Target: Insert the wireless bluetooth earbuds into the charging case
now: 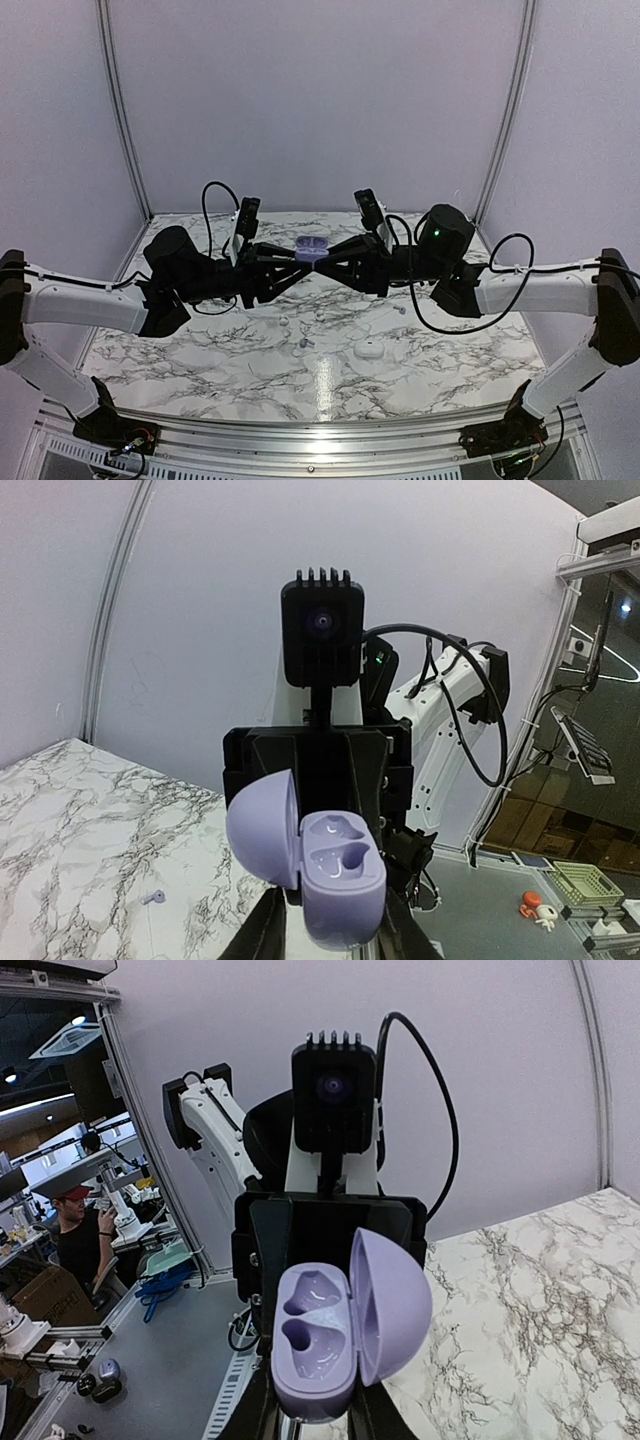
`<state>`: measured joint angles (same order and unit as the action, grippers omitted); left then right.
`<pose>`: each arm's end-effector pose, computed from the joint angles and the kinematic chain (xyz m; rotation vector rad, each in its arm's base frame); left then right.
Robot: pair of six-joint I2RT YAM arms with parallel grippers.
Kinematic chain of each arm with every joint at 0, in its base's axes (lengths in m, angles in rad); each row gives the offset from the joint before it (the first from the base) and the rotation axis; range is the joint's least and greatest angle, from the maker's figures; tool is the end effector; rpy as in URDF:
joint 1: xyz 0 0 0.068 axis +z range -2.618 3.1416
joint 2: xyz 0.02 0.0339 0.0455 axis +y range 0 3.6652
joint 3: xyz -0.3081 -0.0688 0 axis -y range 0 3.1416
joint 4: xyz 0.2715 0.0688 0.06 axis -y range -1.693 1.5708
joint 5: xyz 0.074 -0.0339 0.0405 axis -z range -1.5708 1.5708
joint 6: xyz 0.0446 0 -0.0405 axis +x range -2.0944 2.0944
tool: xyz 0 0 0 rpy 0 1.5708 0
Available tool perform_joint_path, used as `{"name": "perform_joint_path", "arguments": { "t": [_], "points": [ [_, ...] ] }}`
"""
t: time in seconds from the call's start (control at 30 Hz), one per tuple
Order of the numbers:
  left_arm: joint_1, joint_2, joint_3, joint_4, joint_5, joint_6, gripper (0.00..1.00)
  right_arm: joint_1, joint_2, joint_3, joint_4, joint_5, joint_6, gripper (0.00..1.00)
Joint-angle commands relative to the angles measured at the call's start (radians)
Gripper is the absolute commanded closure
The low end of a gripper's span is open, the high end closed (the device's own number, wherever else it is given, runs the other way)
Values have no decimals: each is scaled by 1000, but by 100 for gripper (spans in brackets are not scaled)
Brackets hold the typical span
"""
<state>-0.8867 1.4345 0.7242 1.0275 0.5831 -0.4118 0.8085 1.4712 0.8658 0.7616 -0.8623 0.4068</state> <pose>0.1888 -0.2703 0.3219 0.8608 1.1799 -1.4489 0.2162 0.2755 0.3309 -1.0794 1.2959 1.5528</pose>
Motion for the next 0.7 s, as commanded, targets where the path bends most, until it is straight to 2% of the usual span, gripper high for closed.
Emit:
{"name": "perform_joint_path", "arguments": {
  "t": [0.0,0.1,0.3,0.33,0.37,0.43,0.47,0.6,0.67],
  "points": [
    [-6,10,32,76,-7,-21,70,13,8,-1,33,18,-11,100],
    [-6,15,31,87,-5,-27,74,15,9,-2,36,17,-12,100],
    [-7,25,24,111,7,-35,90,14,3,-11,38,30,-18,100],
    [-6,25,21,113,12,-31,91,13,2,-12,36,33,-20,97],
    [-7,21,15,112,19,-23,93,11,2,-12,33,34,-21,91],
    [-5,1,-12,112,24,12,95,-3,0,-16,24,29,-20,72],
    [-4,-15,-34,111,23,41,95,-15,-6,-28,31,21,-16,66],
    [-2,-112,-145,81,15,207,90,-52,-59,-73,24,-15,-53,38],
    [-2,-155,-182,40,9,266,91,-49,-92,-65,-86,-10,-132,33]
  ]
}}
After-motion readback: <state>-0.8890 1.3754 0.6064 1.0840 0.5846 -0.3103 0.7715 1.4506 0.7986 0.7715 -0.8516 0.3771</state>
